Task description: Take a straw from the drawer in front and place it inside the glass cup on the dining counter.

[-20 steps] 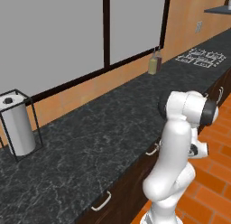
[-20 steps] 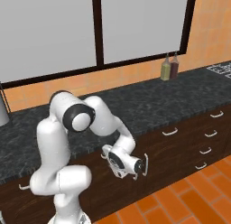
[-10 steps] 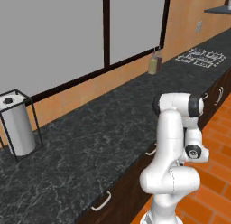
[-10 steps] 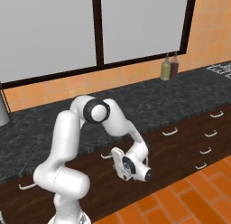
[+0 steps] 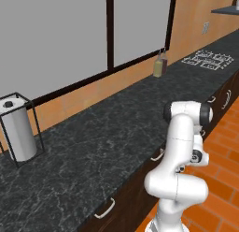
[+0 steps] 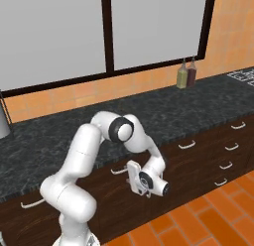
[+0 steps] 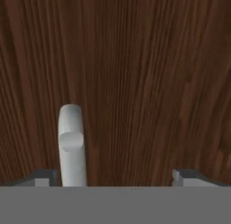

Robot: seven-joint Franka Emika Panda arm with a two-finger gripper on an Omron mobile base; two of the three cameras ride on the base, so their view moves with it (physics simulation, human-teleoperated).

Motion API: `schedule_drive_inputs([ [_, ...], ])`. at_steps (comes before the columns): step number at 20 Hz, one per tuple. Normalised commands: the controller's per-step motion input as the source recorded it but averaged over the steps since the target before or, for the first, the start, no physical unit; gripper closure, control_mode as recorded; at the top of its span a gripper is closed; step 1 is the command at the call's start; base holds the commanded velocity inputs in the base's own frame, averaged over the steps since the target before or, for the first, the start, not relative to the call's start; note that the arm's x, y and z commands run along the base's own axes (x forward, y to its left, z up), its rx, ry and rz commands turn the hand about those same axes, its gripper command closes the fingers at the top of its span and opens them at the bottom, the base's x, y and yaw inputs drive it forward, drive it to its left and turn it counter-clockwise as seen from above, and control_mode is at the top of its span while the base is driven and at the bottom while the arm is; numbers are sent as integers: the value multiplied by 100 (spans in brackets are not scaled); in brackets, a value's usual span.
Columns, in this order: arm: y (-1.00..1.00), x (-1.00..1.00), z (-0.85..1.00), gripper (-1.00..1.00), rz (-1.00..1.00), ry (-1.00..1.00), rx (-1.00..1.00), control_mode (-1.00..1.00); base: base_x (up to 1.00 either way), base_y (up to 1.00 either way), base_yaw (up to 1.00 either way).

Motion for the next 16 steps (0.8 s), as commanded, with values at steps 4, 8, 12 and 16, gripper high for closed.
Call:
schedule_drive_inputs([
  [4,26,25,-28,-100,0,14,0,-100,0,0,0],
  [8,24,27,-25,-100,0,6,0,-100,0,0,0],
  [12,41,32,-25,-100,0,0,3,-100,0,0,0],
  [16,44,33,-24,-100,0,-4,7,-100,0,0,0],
])
